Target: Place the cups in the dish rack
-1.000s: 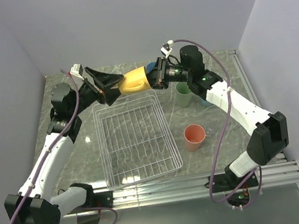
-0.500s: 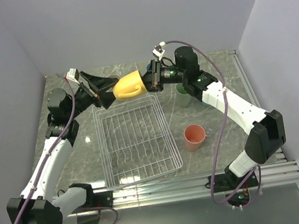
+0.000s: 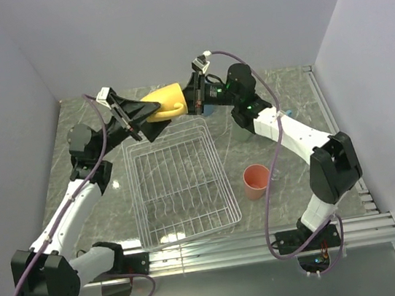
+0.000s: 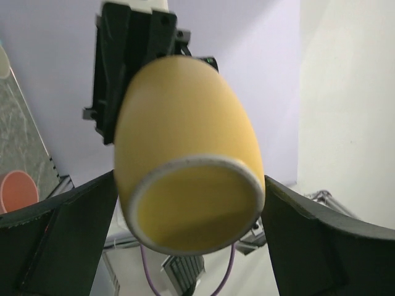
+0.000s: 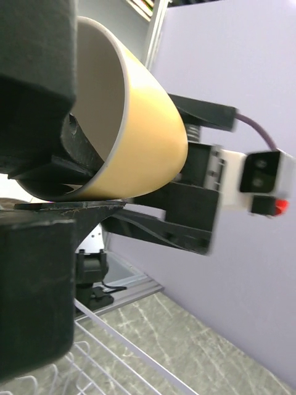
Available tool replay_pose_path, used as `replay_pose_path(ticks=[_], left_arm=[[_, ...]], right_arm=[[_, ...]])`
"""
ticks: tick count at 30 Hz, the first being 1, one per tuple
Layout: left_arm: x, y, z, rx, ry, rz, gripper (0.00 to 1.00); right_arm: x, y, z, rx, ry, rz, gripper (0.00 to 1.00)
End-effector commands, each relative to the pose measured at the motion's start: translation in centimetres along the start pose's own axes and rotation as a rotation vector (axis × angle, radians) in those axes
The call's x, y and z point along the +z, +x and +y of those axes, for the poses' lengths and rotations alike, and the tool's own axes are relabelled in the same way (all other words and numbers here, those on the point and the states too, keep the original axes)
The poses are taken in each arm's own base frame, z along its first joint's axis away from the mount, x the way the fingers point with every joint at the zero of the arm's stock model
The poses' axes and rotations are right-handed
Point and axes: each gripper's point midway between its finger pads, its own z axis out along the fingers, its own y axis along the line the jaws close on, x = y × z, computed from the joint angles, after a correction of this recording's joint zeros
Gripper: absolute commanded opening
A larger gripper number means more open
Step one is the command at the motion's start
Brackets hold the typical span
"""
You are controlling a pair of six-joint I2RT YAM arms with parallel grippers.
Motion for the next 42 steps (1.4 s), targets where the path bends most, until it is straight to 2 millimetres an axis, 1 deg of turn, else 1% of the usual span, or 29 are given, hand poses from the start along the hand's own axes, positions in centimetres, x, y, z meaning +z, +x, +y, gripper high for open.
replay_pose_path(ticks=[1, 2, 5, 7, 8, 9, 11, 12, 15, 16, 17, 19, 21, 24, 26, 31, 32, 33, 34, 35, 36, 37, 38, 40, 41, 42], left_arm=[[0.0, 1.8, -2.5, 0.055, 0.074, 0.074, 0.99], [0.0, 1.7, -2.5, 0.065, 0.067, 0.068, 0.99], [0.0, 1.5, -2.2, 0.063, 0.039, 0.052, 0.99], [0.1, 1.1, -1.7, 0.077, 0.003, 0.034, 0.99], [0.1, 0.8, -1.6, 0.101, -0.005, 0.021, 0.99], [0.1, 0.7, -1.5, 0.106, -0.019, 0.013, 0.99], [0.2, 0.0, -0.5, 0.091, -0.089, -0.013, 0.99], [0.2, -0.4, -0.2, 0.116, -0.107, -0.025, 0.99], [0.0, -0.5, -0.9, 0.110, -0.074, -0.039, 0.99], [-0.1, -0.4, -0.8, 0.106, -0.061, -0.042, 1.00], [-0.1, -0.4, -1.2, 0.112, -0.039, -0.043, 0.99], [0.1, -0.5, -1.1, 0.102, -0.044, -0.037, 0.99], [0.2, -0.4, -1.6, 0.115, -0.030, -0.027, 0.99], [0.3, -0.4, -1.3, 0.124, -0.044, -0.021, 0.99], [0.3, -0.4, -1.5, 0.124, -0.037, -0.022, 0.99], [0.4, -0.1, -1.7, 0.121, -0.022, -0.016, 0.99], [0.5, -0.1, -1.5, 0.125, -0.026, -0.018, 0.97], [0.5, 0.0, -1.5, 0.125, -0.027, -0.014, 0.93], [0.5, 0.1, -1.6, 0.130, -0.020, -0.013, 0.85], [0.6, 0.2, -1.7, 0.124, -0.015, -0.010, 0.74], [0.7, 0.2, -1.5, 0.119, -0.016, -0.011, 0.59], [0.7, 0.2, -1.4, 0.116, -0.017, -0.011, 0.55], [0.8, 0.2, -1.3, 0.116, -0.017, -0.014, 0.48], [0.9, 0.3, -1.2, 0.115, -0.021, -0.013, 0.44], [1.0, 0.3, -1.1, 0.116, -0.024, -0.011, 0.34], [1.0, 0.3, -1.3, 0.120, -0.022, -0.013, 0.31]], right_arm=[[-0.1, -1.5, 4.8, -0.099, -0.141, -0.049, 0.00], [-0.1, -1.5, 4.4, -0.096, -0.133, -0.051, 0.00], [-0.2, -1.2, 4.2, -0.098, -0.128, -0.045, 0.00], [-0.5, -0.8, 4.6, -0.108, -0.132, -0.038, 0.00], [-0.7, -0.5, 4.2, -0.102, -0.121, -0.034, 0.00], [-0.9, -0.3, 4.6, -0.122, -0.123, -0.032, 0.00], [-1.2, -0.1, 4.3, -0.120, -0.104, -0.032, 0.00], [-1.5, 0.0, 4.6, -0.140, -0.105, -0.033, 0.00], [-1.7, 0.2, 4.5, -0.148, -0.092, -0.025, 0.00], [-1.7, 0.3, 4.1, -0.142, -0.081, -0.023, 0.00], [-1.7, 0.4, 3.9, -0.143, -0.077, -0.022, 0.00], [-1.8, 0.5, 3.6, -0.142, -0.071, -0.026, 0.00], [-1.7, 0.5, 3.4, -0.134, -0.071, -0.027, 0.00], [-1.5, 0.2, 3.3, -0.123, -0.075, -0.032, 0.00], [-1.3, 0.0, 3.6, -0.125, -0.085, -0.034, 0.00], [-0.9, -0.6, 3.5, -0.118, -0.086, -0.040, 0.00], [-0.9, -0.5, 3.4, -0.116, -0.087, -0.037, 0.00], [-0.9, -0.6, 3.3, -0.110, -0.086, -0.038, 0.00], [-0.9, -0.5, 3.2, -0.107, -0.086, -0.037, 0.00], [-0.9, -0.4, 3.1, -0.106, -0.084, -0.036, 0.00], [-0.8, -0.2, 3.1, -0.106, -0.084, -0.033, 0.00], [-0.9, -0.1, 3.0, -0.107, -0.082, -0.033, 0.00], [-0.8, 0.0, 2.9, -0.105, -0.078, -0.031, 0.00], [-0.9, 0.2, 2.9, -0.108, -0.076, -0.024, 0.00], [-0.9, 0.3, 2.7, -0.107, -0.073, -0.019, 0.00], [-0.9, 0.5, 2.7, -0.110, -0.071, -0.016, 0.00]])
